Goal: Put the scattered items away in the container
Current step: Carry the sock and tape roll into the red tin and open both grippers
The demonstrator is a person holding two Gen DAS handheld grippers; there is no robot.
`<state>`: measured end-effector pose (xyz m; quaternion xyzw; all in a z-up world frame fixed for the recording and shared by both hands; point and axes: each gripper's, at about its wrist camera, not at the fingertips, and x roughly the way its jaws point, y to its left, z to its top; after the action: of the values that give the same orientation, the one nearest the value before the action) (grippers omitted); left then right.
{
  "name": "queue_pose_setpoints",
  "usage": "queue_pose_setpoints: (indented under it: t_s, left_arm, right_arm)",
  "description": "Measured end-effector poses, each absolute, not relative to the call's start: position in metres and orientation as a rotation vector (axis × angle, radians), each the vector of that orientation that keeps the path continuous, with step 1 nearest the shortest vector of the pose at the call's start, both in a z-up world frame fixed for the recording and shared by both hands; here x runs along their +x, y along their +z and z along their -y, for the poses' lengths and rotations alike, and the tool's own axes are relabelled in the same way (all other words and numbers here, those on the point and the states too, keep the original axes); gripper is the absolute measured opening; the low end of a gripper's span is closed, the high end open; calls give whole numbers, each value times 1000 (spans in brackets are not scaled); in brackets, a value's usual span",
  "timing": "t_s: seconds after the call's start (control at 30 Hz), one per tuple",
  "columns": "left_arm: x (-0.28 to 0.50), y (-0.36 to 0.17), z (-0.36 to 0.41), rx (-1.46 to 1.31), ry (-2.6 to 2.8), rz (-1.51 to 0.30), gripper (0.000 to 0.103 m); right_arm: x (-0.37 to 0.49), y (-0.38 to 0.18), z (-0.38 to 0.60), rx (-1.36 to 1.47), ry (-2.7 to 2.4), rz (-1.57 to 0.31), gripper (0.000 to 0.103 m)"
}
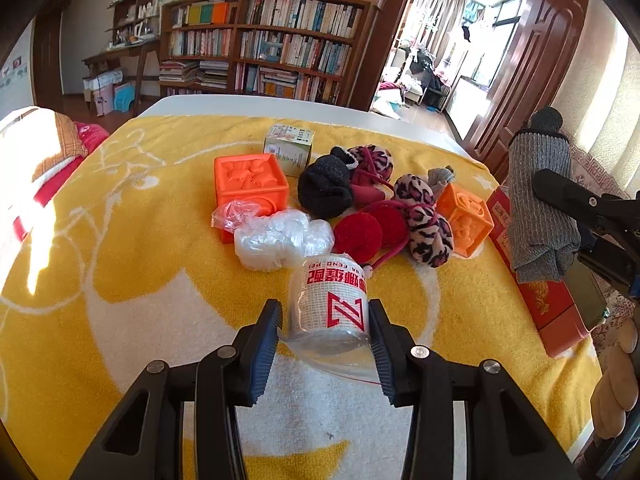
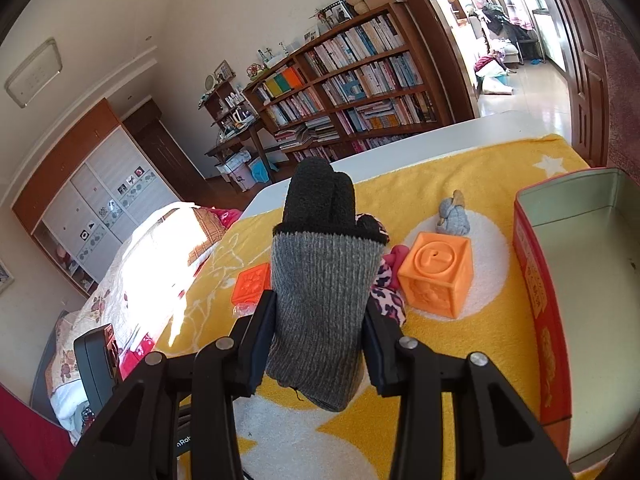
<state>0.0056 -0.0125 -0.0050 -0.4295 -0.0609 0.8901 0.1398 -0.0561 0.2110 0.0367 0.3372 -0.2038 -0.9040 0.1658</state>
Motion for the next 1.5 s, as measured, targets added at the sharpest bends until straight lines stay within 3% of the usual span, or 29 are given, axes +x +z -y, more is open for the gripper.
queue_pose_setpoints:
  t_s: [0.5, 0.83, 1.1, 1.17, 1.2, 1.3, 1.33, 1.5]
  left_arm:
    - [3, 28, -124, -1096, 2339, 41, 45]
    - [6, 45, -208, -1023, 2189, -16, 45]
    - [-3, 34, -257, -1103, 2019, 18, 48]
    - [-4, 28, -263, -1142, 1975, 45, 49]
    - [-3, 27, -263, -1147, 1968, 50, 52]
    - [2, 29, -261, -1125, 2009, 40, 78]
    - [3, 31, -258, -1112, 2027, 40, 82]
    - [1, 36, -239, -1100, 2071, 74, 82]
  right_arm:
    - [-11, 38, -355, 902, -2941, 716, 44]
    - [1, 34, -391, 966, -3061, 629, 45]
    - [11, 27, -418, 984, -3033, 734, 55]
    - [14, 28, -424, 960, -3025, 789, 71]
    - [16, 29, -425, 940, -3032, 806, 73]
    - [20, 34, -425, 904, -3057, 796, 75]
    - [20, 35, -424, 898, -3057, 791, 75]
    - [15, 35, -412, 896, -3036, 780, 75]
